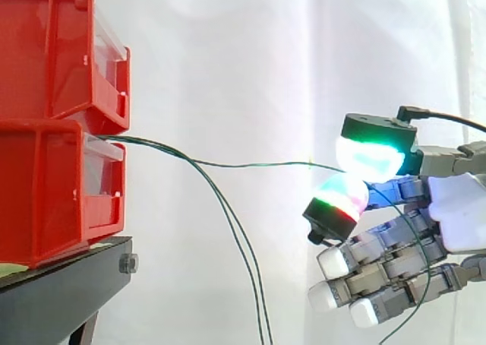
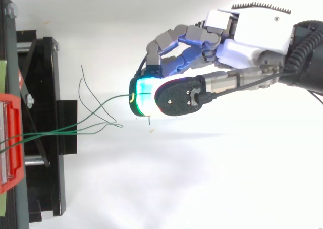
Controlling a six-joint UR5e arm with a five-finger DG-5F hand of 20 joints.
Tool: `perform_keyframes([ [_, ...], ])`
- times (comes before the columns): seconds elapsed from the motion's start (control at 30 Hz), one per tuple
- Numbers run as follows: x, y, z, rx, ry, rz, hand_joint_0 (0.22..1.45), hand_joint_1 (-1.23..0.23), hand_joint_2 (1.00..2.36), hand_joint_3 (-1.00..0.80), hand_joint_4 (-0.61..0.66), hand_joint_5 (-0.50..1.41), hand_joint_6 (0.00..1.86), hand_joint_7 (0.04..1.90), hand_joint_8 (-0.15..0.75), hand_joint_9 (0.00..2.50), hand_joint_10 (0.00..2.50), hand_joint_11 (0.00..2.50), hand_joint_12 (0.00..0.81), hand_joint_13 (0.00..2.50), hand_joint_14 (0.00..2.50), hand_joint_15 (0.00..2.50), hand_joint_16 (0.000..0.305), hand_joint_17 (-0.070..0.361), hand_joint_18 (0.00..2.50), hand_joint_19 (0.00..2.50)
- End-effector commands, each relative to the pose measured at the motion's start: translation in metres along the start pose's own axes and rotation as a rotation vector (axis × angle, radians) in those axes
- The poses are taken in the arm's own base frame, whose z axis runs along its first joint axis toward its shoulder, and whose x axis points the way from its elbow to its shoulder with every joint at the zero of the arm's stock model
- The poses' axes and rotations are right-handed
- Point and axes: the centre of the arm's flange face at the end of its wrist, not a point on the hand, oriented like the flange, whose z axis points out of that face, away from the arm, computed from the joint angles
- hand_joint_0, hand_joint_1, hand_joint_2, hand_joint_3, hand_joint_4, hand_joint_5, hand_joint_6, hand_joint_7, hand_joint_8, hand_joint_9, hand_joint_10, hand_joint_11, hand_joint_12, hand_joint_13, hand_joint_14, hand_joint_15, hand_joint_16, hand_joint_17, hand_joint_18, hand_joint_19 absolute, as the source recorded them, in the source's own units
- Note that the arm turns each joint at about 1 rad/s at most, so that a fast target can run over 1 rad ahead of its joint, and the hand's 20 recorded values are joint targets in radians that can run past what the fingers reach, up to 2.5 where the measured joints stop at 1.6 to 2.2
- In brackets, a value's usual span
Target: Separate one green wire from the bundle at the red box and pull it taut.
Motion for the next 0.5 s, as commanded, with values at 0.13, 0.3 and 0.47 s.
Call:
perform_keyframes([
  [0.13, 0.0001, 0.0002, 0.0001, 0.000, 0.000, 0.000, 0.57, -0.62, 1.02, -0.19, 0.09, -0.11, 0.88, 1.05, 0.247, 0.79, 0.02, 0.43, 0.340, 0.46, 0.01, 0.31, 0.046, 0.103, 0.41, 0.45],
  [0.3, 0.0001, 0.0002, 0.0001, 0.000, 0.000, 0.000, 0.57, -0.62, 1.02, -0.19, 0.09, -0.11, 0.87, 1.05, 0.243, 0.79, 0.02, 0.43, 0.340, 0.46, 0.01, 0.31, 0.046, 0.103, 0.41, 0.45],
  [0.47, 0.0001, 0.0002, 0.0001, 0.000, 0.000, 0.000, 0.57, -0.62, 1.02, -0.19, 0.08, -0.11, 0.87, 1.06, 0.243, 0.79, 0.02, 0.43, 0.340, 0.46, 0.01, 0.31, 0.046, 0.103, 0.41, 0.45],
])
